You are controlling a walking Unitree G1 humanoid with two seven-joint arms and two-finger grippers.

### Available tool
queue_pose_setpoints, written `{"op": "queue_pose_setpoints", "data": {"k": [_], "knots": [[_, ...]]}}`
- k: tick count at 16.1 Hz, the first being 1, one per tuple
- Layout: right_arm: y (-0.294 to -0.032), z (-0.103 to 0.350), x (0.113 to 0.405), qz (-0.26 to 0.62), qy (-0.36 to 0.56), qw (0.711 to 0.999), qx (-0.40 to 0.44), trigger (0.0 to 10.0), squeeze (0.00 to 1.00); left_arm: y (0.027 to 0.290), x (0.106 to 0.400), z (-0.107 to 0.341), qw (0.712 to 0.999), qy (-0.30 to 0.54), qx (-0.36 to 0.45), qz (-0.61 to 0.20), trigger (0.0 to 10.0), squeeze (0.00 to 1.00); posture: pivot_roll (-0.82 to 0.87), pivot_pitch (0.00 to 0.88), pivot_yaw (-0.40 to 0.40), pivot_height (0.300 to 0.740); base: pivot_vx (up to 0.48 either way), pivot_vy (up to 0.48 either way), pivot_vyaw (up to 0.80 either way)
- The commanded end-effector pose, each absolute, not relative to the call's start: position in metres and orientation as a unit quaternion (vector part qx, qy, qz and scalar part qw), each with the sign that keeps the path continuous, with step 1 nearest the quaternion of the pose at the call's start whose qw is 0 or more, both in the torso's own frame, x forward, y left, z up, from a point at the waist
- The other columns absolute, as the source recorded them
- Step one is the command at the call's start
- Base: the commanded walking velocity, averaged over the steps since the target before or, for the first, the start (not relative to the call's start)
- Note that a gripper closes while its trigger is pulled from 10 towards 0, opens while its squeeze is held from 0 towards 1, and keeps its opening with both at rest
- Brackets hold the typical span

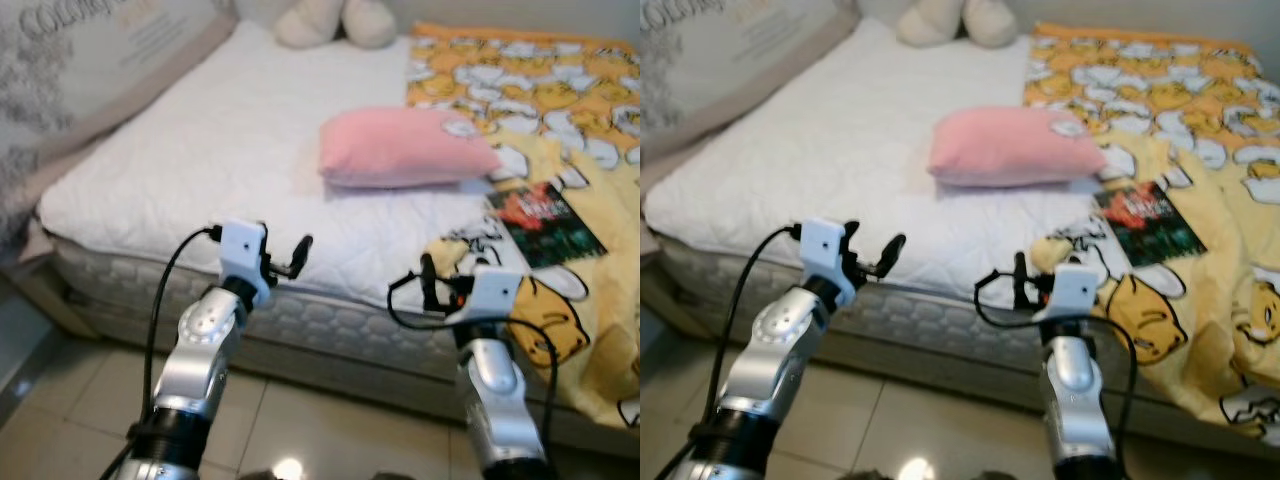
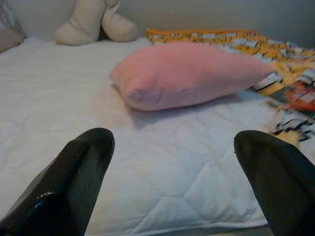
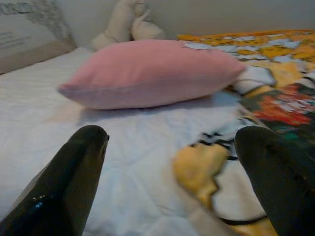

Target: Clean up the room

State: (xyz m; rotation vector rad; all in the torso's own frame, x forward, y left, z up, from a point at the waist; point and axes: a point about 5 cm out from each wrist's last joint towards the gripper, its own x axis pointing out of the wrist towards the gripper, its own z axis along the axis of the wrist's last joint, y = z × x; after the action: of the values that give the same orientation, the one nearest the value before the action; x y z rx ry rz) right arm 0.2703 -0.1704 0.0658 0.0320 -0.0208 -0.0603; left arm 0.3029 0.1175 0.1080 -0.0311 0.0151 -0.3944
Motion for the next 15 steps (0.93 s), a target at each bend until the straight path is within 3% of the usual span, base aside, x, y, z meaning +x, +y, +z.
{"op": "queue_pose_setpoints", "data": {"k": [1, 4, 15], "knots": [[-0.171, 0.068, 0.273, -0.036, -0.015, 0.999, 0.018, 10.0, 0.00, 0.124, 0.304, 0.107, 0.983, 0.009, -0.004, -0.182, 10.0, 0.00, -0.04, 0.000, 0.035, 0.736, 0.000, 0.000, 0.00], [-0.171, 0.070, 0.273, -0.033, -0.019, 0.999, 0.016, 10.0, 0.00, 0.127, 0.305, 0.109, 0.985, -0.003, -0.009, -0.172, 10.0, 0.00, -0.04, 0.000, 0.033, 0.736, 0.000, 0.000, 0.00], [-0.168, 0.072, 0.280, -0.029, -0.022, 0.999, 0.011, 10.0, 0.00, 0.111, 0.302, 0.119, 0.975, -0.045, 0.023, -0.217, 10.0, 0.00, -0.04, 0.000, 0.038, 0.736, 0.473, 0.000, 0.00]]}}
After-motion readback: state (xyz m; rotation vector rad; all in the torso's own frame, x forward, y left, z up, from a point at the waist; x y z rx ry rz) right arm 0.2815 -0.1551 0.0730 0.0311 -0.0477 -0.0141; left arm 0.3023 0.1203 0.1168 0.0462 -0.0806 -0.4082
